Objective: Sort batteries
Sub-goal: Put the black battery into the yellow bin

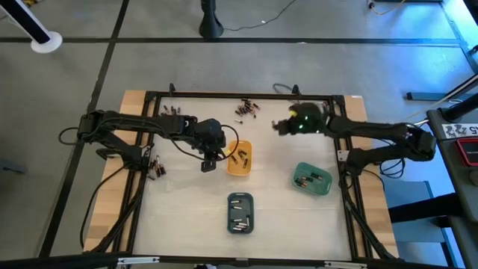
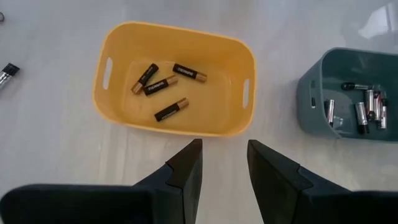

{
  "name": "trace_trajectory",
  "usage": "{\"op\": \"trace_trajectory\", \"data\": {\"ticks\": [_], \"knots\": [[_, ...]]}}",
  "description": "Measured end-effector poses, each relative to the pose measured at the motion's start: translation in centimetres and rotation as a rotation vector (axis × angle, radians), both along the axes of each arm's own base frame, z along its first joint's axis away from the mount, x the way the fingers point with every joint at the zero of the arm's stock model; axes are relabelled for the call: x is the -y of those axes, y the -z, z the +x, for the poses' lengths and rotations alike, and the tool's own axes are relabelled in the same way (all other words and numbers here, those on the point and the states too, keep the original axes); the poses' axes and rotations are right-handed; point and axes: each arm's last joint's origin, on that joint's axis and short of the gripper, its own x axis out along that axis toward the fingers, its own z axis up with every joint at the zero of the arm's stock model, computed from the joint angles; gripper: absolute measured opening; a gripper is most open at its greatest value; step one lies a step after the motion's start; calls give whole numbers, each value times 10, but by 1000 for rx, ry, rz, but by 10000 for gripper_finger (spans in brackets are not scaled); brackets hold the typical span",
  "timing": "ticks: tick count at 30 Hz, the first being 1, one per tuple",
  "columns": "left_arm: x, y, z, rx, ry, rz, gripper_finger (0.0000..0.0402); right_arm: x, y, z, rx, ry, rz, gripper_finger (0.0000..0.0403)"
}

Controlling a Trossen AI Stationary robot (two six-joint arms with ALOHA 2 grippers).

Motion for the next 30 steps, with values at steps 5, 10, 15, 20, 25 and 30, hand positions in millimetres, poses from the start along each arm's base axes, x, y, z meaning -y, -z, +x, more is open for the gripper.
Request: {"op": "trace_trajectory", "data": {"ticks": [5,10,15,20,25,30], "knots": [[-8,0,-1,-3,-39,-8,116,-24,-5,31,-18,-67,-41,16],[-19,3,-7,-59,-85,-18,116,-41,-1,72,-69,-180,-62,16],[-32,3,-10,-67,-121,-13,116,-56,8,118,-205,-300,-91,17],[-42,4,-13,-73,-129,2,116,-61,20,152,-397,-373,-125,17],[-45,7,-19,-133,-136,-4,116,-62,27,173,-452,-417,-133,19],[-45,17,-23,-162,-117,9,116,-61,32,177,-479,-420,-124,18]]}}
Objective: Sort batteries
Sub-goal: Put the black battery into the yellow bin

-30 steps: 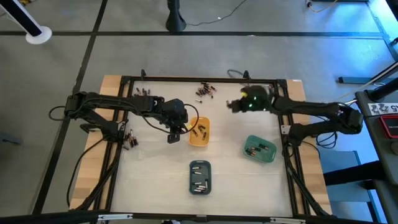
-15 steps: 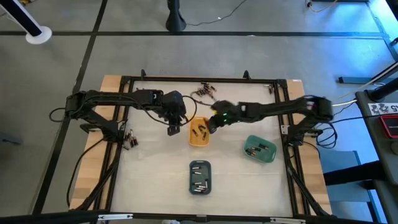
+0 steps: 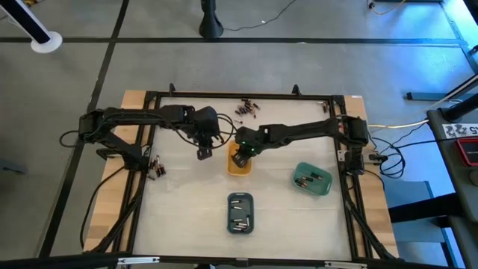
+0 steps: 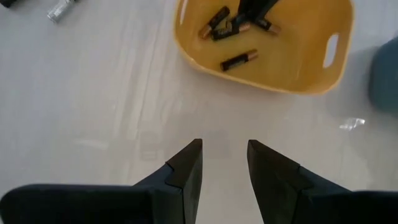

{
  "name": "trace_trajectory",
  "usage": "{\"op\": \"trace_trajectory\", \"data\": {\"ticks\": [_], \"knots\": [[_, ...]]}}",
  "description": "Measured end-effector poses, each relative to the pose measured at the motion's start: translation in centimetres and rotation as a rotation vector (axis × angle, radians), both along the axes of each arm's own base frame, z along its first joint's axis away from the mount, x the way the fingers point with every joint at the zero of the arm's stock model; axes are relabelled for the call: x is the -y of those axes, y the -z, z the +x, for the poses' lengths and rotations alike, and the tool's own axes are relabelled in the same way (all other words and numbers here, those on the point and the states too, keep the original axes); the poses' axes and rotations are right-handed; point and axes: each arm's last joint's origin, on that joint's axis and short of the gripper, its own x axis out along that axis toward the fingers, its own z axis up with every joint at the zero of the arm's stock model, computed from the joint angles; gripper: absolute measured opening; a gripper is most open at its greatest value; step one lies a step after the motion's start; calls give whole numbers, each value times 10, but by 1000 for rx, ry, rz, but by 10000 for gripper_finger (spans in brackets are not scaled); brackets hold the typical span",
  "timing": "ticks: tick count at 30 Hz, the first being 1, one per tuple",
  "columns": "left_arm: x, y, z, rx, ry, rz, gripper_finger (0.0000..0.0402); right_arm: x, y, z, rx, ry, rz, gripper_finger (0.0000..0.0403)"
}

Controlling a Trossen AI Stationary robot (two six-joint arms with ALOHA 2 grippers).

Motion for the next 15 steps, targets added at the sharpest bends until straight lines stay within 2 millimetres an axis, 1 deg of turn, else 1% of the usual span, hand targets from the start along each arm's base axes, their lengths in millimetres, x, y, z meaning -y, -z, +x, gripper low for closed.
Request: {"op": "trace_trajectory", "data": {"ticks": [5,8,15], "knots": [[-2,23,-6,-12,-27,-10,116,0,4,-1,-32,2,2,22],[0,32,-10,-38,-54,-32,116,1,5,0,-24,2,1,28],[6,39,-14,-83,-73,-58,116,2,5,2,-12,15,-22,67]]}}
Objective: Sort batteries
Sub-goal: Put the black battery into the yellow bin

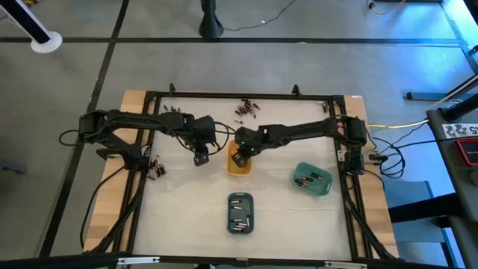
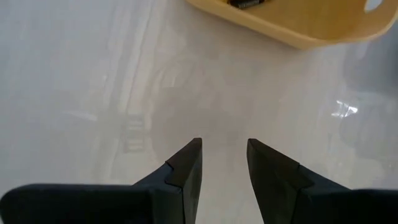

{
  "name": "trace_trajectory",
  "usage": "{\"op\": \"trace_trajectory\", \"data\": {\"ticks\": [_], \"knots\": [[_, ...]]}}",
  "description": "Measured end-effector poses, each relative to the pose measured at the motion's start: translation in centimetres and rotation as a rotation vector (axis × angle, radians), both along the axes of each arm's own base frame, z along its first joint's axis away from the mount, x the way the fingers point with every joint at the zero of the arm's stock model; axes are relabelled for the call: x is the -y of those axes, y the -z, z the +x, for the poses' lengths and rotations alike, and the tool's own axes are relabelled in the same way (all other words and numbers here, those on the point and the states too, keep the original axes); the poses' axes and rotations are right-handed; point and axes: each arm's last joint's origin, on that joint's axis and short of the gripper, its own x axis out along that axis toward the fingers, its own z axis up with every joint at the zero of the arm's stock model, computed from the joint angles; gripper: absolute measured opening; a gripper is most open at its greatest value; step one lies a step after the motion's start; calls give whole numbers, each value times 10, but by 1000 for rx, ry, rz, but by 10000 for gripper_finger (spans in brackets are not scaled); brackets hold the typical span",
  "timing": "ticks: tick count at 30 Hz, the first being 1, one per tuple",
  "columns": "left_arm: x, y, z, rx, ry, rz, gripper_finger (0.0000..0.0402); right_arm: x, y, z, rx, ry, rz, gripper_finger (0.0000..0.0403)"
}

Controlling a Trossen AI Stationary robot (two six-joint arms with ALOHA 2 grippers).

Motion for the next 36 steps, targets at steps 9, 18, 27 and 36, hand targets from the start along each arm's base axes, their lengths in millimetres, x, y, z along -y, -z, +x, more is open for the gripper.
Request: {"op": "trace_trajectory", "data": {"ticks": [9,18,27,36], "knots": [[2,0,1,6,5,3,116,0,-1,1,17,0,-4,132],[15,1,-2,-53,67,-31,116,19,-16,3,-5,-3,-42,162],[33,2,-1,-69,156,-27,116,53,-13,-19,-202,59,-108,163],[34,2,-1,-76,121,-33,116,50,-17,-20,-196,46,-109,163]]}}
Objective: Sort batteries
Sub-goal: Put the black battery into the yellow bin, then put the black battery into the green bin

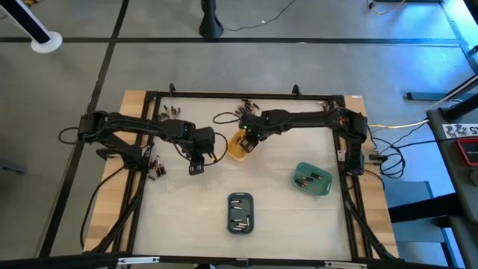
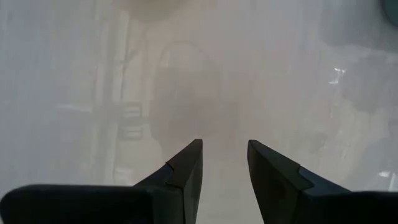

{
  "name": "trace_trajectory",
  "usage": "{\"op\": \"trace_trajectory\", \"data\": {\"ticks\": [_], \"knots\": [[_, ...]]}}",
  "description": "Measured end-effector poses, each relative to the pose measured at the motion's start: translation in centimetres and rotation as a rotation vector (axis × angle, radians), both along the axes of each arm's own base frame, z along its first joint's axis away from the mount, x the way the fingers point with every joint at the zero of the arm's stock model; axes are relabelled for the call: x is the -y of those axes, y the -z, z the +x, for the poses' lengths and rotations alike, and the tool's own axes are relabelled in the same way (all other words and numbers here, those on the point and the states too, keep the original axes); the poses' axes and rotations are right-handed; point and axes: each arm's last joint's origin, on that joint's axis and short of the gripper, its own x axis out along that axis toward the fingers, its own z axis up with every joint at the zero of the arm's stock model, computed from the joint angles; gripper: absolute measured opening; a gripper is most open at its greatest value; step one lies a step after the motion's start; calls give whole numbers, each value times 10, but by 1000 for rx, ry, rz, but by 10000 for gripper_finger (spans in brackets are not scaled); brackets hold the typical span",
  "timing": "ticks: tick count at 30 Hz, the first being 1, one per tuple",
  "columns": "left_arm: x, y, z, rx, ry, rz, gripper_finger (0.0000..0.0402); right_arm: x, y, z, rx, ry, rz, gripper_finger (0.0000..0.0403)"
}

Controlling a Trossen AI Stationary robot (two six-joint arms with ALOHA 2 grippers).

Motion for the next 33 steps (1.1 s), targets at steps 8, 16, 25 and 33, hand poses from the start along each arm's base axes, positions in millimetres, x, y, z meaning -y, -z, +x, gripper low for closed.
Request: {"op": "trace_trajectory", "data": {"ticks": [8,16,25,33], "knots": [[-6,0,-1,-6,-30,2,116,-14,-31,-4,104,-88,-10,163],[-29,-15,-30,-97,-299,14,116,-8,-81,-32,184,-45,-119,163],[-90,-24,-64,-117,-797,153,116,-3,-103,-63,210,27,-221,163],[-156,-9,-88,-75,-1028,178,116,-9,-91,-87,200,72,-193,163]]}}
